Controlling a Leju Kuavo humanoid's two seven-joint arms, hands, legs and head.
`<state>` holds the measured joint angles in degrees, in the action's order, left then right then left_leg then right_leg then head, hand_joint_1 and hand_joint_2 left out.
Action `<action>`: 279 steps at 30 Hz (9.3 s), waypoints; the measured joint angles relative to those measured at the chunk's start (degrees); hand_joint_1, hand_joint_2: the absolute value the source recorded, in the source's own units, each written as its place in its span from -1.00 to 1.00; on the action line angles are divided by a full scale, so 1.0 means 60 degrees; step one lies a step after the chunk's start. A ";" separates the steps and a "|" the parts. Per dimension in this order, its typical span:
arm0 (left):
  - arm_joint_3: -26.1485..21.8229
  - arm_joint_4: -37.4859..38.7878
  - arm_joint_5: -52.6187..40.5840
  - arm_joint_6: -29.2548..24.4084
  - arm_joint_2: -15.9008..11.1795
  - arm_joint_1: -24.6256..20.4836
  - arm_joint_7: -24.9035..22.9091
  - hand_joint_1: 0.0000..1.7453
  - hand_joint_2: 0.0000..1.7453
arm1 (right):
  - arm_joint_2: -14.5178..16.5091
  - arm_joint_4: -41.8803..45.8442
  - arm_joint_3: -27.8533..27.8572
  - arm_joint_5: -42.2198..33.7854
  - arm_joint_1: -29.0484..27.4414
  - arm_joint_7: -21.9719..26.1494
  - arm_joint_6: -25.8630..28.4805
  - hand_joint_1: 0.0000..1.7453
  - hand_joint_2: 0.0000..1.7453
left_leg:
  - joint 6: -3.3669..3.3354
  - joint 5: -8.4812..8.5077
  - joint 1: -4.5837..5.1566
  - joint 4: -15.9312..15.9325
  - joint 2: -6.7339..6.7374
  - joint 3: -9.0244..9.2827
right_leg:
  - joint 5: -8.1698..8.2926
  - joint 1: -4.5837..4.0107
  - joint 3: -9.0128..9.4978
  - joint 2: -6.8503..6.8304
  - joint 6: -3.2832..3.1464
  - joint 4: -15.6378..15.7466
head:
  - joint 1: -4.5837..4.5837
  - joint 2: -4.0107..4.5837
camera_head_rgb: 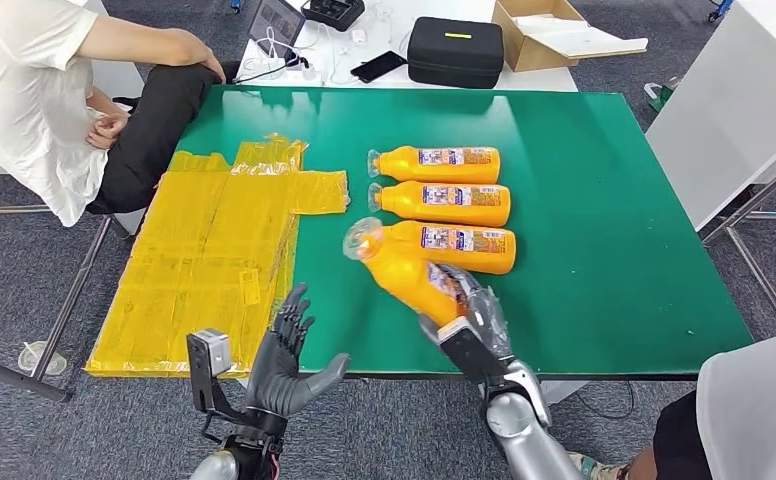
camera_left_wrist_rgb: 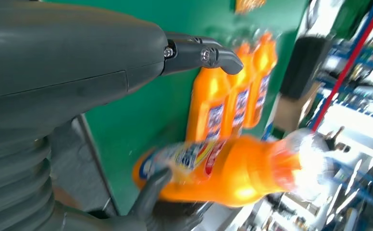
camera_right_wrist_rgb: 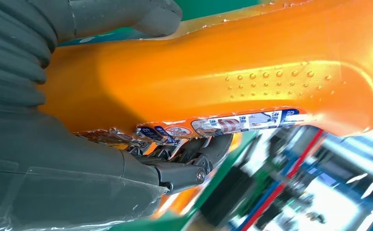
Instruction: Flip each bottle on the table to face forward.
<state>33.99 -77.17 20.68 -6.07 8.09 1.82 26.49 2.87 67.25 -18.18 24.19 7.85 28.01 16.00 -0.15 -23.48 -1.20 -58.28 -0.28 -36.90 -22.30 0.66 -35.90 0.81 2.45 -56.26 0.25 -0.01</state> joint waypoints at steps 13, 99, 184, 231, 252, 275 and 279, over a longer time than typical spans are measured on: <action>-0.0008 0.0403 -0.0533 0.0400 0.0057 -0.0532 0.0370 -1.00 1.00 | 0.0370 0.0376 -0.1634 -0.0669 -0.0018 0.0260 -0.0568 1.00 1.00 | 0.0001 0.0003 0.0000 0.0000 -0.0002 -0.0008 | -0.0001 0.0002 -0.0006 -0.0002 -0.0001 -0.0001 | -0.0002 -0.0001; -0.1259 0.1508 -0.6707 -0.5468 -0.0168 -0.2167 -0.0056 1.00 1.00 | 0.1956 0.4875 0.1016 0.1102 -0.1689 0.2005 0.4008 -1.00 -1.00 | 0.0002 0.0018 -0.0001 0.0000 -0.0006 -0.0014 | 0.0004 0.0001 -0.0012 -0.0009 -0.0001 -0.0002 | -0.0005 0.0001; -0.0586 0.8357 -1.2262 0.0543 -0.1173 -0.5931 -0.1090 -1.00 1.00 | 0.1427 0.2962 -0.0482 -0.0443 -0.0783 0.2005 0.4004 -1.00 -1.00 | 0.0015 0.0041 -0.0002 0.0007 -0.0046 0.0125 | 0.0005 0.0000 0.0129 -0.0033 -0.0009 -0.0008 | -0.0003 0.0000; 0.0304 0.0267 -0.5380 -0.2260 -0.0093 -0.0496 -0.0243 -1.00 1.00 | -0.0031 0.0177 0.2348 0.5122 -0.0840 -0.0767 0.4007 -1.00 1.00 | 0.0007 0.0026 0.0004 0.0001 -0.0051 -0.0033 | 0.0005 0.0007 -0.0015 -0.0050 0.0004 -0.0003 | -0.0003 0.0000; 0.0208 0.0140 -0.4827 -0.2900 0.0143 -0.0510 -0.0004 -1.00 1.00 | -0.0614 -0.1236 0.1492 0.5329 -0.0187 -0.1393 0.3930 -1.00 1.00 | 0.0007 0.0029 0.0001 0.0001 -0.0049 -0.0034 | 0.0004 0.0003 -0.0015 -0.0049 0.0002 -0.0005 | 0.0000 0.0001; 0.0604 0.0429 -0.4207 -0.2683 0.0174 -0.0918 -0.0064 -1.00 1.00 | -0.0674 -0.4598 0.1028 0.5125 0.2012 -0.1923 0.3345 -1.00 1.00 | 0.0004 0.0032 0.0001 0.0000 -0.0047 -0.0033 | 0.0006 0.0003 -0.0015 -0.0049 0.0004 -0.0005 | 0.0001 0.0001; 0.0645 0.0495 -0.4053 -0.2514 0.0189 -0.0964 -0.0195 -1.00 1.00 | -0.0675 -0.4837 0.0925 0.5192 0.2226 -0.2124 0.3080 -1.00 1.00 | 0.0004 0.0033 0.0001 0.0000 -0.0044 -0.0028 | 0.0006 0.0003 -0.0013 -0.0048 0.0003 -0.0004 | 0.0001 0.0000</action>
<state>37.86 -74.20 -3.63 -21.15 9.22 -3.96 25.32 -1.18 38.23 -12.63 55.34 21.20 15.27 34.48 -0.13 -23.28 -1.19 -58.29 -0.54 -37.07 -22.27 0.68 -35.98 0.52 2.47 -56.29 0.25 -0.01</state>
